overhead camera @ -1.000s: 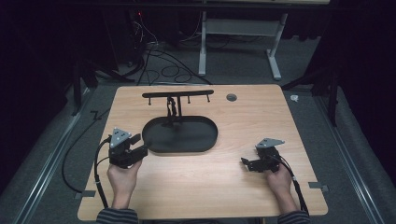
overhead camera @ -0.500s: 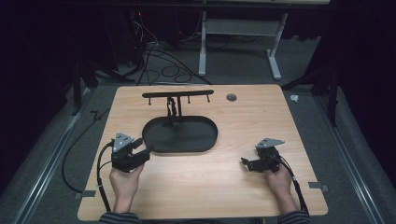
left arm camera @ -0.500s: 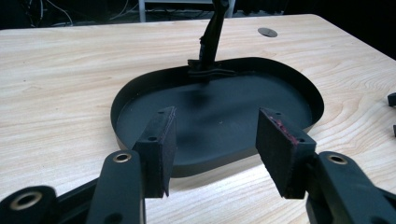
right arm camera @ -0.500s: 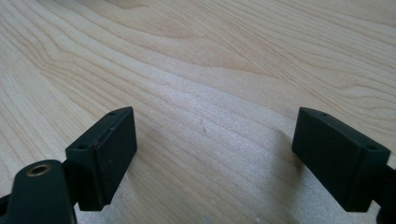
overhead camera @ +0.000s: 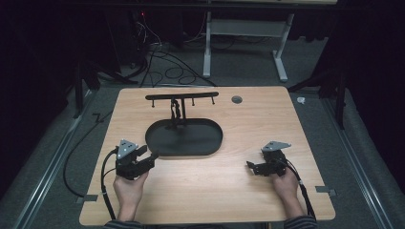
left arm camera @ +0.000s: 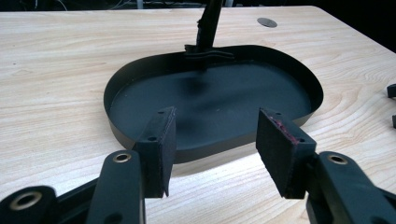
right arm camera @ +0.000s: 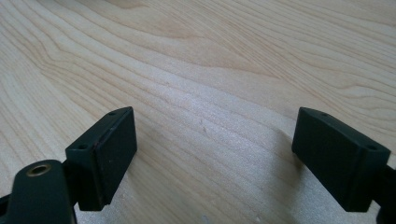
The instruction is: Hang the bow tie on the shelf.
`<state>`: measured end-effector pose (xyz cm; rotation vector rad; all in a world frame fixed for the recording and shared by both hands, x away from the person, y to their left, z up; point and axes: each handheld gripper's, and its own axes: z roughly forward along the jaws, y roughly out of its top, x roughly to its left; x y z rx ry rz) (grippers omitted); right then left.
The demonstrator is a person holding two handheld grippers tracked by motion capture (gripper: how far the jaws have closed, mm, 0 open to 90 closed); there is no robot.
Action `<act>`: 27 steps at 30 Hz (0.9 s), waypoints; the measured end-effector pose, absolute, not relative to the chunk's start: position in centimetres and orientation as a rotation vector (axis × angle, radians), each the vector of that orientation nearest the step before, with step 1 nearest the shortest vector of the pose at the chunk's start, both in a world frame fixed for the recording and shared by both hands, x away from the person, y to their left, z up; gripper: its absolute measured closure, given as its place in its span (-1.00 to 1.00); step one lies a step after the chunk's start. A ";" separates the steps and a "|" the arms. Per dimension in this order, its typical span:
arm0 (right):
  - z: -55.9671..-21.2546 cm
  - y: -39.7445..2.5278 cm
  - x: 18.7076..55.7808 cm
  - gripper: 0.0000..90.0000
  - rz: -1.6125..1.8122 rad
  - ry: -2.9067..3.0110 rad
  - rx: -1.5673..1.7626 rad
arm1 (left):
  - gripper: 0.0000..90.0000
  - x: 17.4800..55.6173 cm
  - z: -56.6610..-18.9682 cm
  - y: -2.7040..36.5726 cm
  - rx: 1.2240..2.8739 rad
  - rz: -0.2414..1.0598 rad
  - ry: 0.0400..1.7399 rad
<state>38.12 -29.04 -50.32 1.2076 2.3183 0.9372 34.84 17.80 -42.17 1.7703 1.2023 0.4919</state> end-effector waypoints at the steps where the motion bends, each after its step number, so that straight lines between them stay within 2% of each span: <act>1: -50.3 -29.0 38.1 -0.67 0.936 2.318 1.210 | 0.07 34.8 -42.2 17.8 1.772 0.489 1.203; 27: -50.3 -29.0 38.1 -0.67 0.935 2.317 1.212 | 0.07 34.3 -44.1 17.7 1.804 0.433 1.230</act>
